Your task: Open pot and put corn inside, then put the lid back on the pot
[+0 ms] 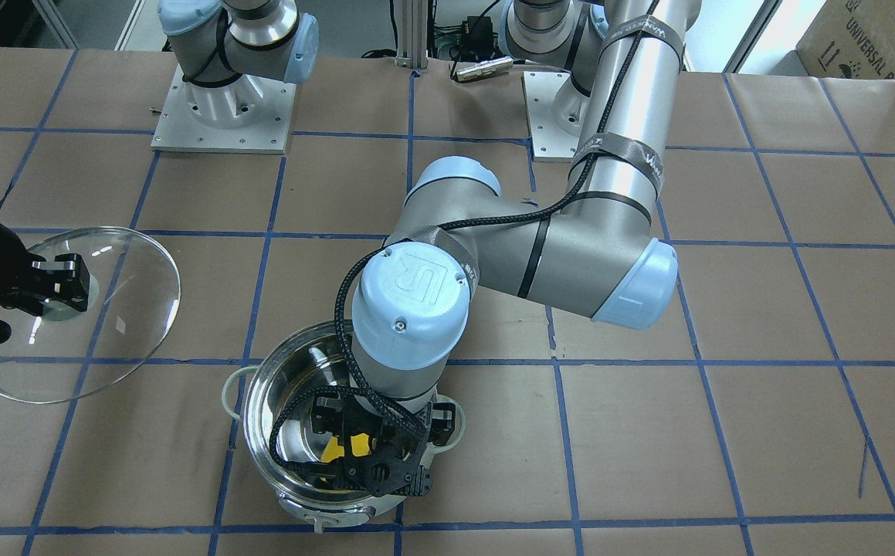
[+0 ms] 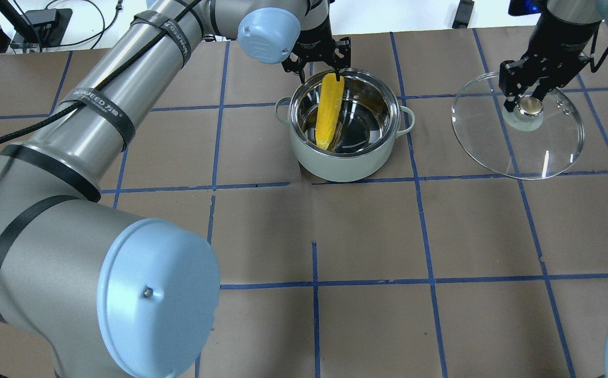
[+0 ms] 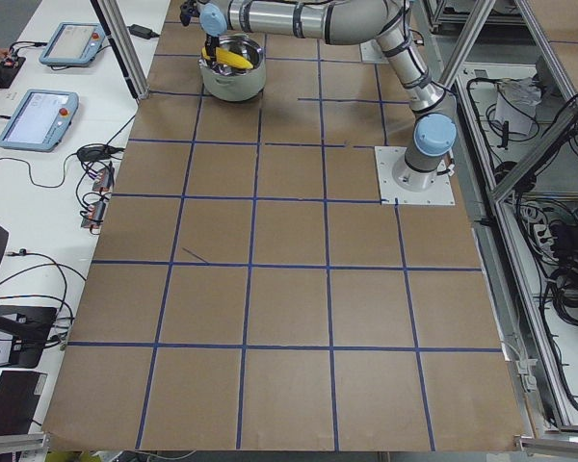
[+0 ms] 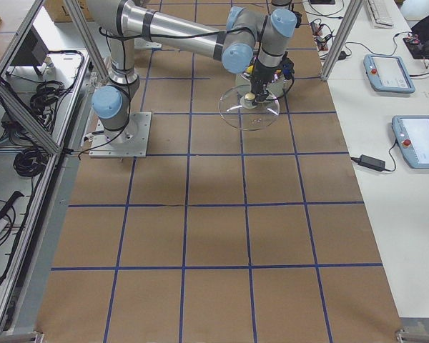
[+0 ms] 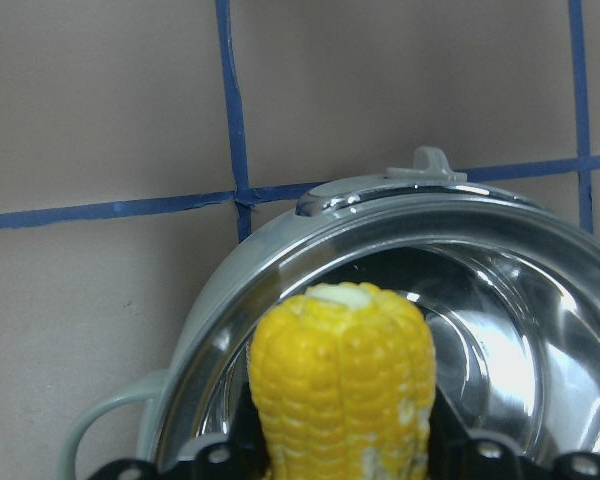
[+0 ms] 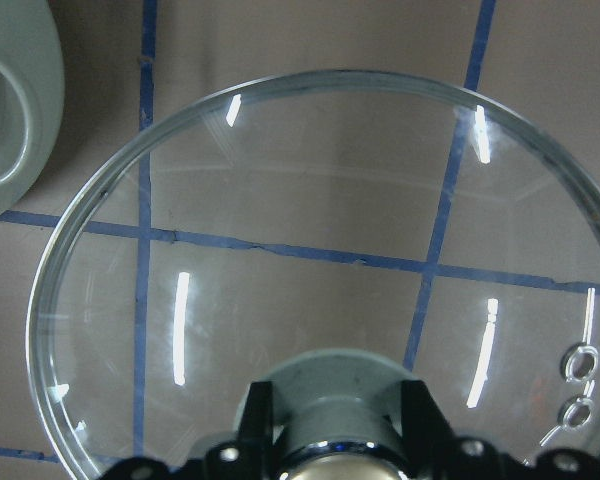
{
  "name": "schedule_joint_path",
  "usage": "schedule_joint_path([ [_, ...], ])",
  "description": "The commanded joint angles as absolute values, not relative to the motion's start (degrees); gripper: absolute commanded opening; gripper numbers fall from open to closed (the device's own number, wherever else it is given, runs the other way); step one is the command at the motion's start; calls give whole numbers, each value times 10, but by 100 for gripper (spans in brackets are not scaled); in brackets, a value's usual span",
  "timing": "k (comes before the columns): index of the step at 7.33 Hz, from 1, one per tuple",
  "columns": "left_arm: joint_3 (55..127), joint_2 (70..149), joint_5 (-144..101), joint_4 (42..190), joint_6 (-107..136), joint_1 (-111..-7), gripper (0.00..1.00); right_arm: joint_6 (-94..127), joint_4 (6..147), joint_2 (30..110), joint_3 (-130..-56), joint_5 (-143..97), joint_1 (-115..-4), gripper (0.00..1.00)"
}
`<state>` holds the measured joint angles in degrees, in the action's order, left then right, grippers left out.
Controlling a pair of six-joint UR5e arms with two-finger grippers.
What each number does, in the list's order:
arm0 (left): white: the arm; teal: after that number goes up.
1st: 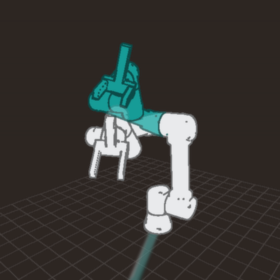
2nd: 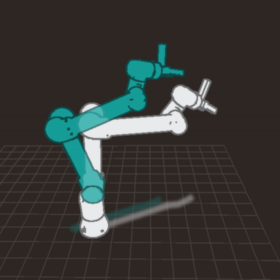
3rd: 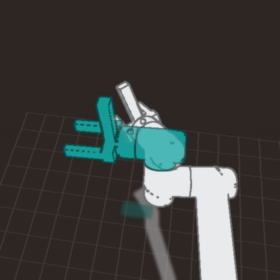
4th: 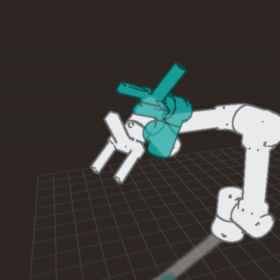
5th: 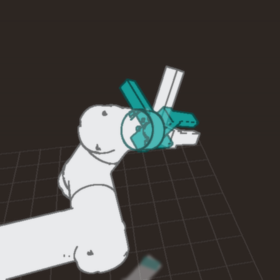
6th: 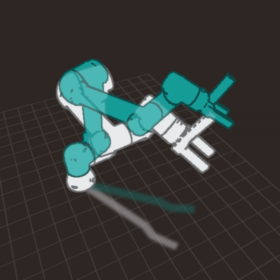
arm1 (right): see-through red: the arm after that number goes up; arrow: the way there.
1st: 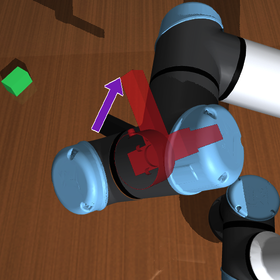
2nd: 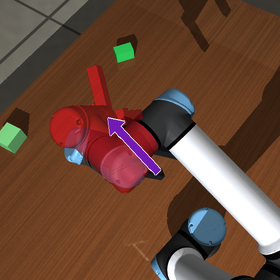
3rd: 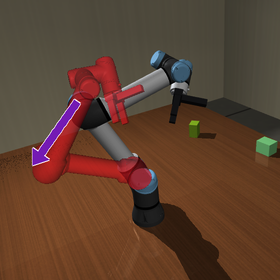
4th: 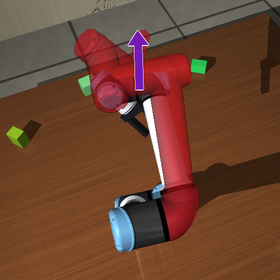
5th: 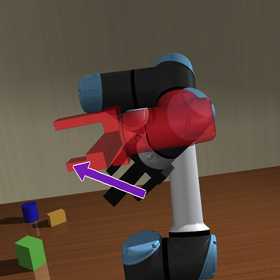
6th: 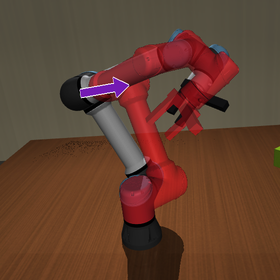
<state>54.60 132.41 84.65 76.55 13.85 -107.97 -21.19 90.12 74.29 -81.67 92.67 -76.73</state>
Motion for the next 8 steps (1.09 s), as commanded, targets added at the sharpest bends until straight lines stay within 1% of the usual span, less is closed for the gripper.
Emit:
schedule_joint_path([
  [1,558,1301,849,774,129,-1057,100,-211,897,744,-816,925,-768,20],
  [2,569,1283,848,807,102,-1030,100,-210,896,746,-816,925,-769,20],
  [3,601,1247,851,832,39,-1005,100,-205,896,750,-811,916,-782,20],
  [4,660,1189,853,841,1,-973,100,-173,899,749,-804,900,-826,20],
  [6,807,1050,857,841,-74,-903,100,-27,897,722,-753,902,-949,21],
  [7,848,997,900,860,-75,-889,100,-2,898,699,-726,903,-988,21],
  [8,850,962,945,917,-76,-885,100,16,899,667,-698,896,-1006,20],
])
